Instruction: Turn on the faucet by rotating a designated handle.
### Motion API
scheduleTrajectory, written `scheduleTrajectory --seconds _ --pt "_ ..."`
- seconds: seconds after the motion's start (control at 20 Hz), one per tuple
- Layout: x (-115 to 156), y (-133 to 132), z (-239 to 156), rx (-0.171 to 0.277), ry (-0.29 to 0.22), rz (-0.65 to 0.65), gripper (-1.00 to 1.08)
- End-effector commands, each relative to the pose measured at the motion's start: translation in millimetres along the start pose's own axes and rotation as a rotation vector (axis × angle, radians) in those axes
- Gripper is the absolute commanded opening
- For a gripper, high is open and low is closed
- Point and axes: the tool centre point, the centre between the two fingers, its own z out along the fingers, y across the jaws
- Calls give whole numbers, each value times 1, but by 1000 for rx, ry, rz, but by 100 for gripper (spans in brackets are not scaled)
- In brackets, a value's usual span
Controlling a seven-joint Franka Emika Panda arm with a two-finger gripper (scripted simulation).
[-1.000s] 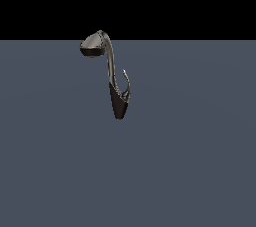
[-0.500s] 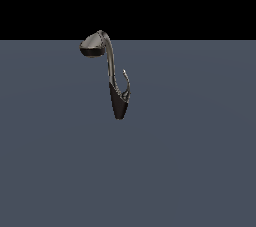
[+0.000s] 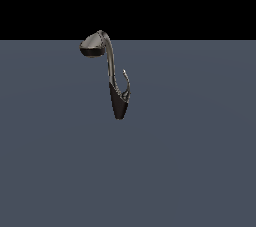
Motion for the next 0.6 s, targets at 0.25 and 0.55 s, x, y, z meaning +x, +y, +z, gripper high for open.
scheduleTrajectory --seconds 0.25,0.55 --pt "34 -11 12 81 -33 110 -100" --pt "76 -22 30 175 -79 255 -100"
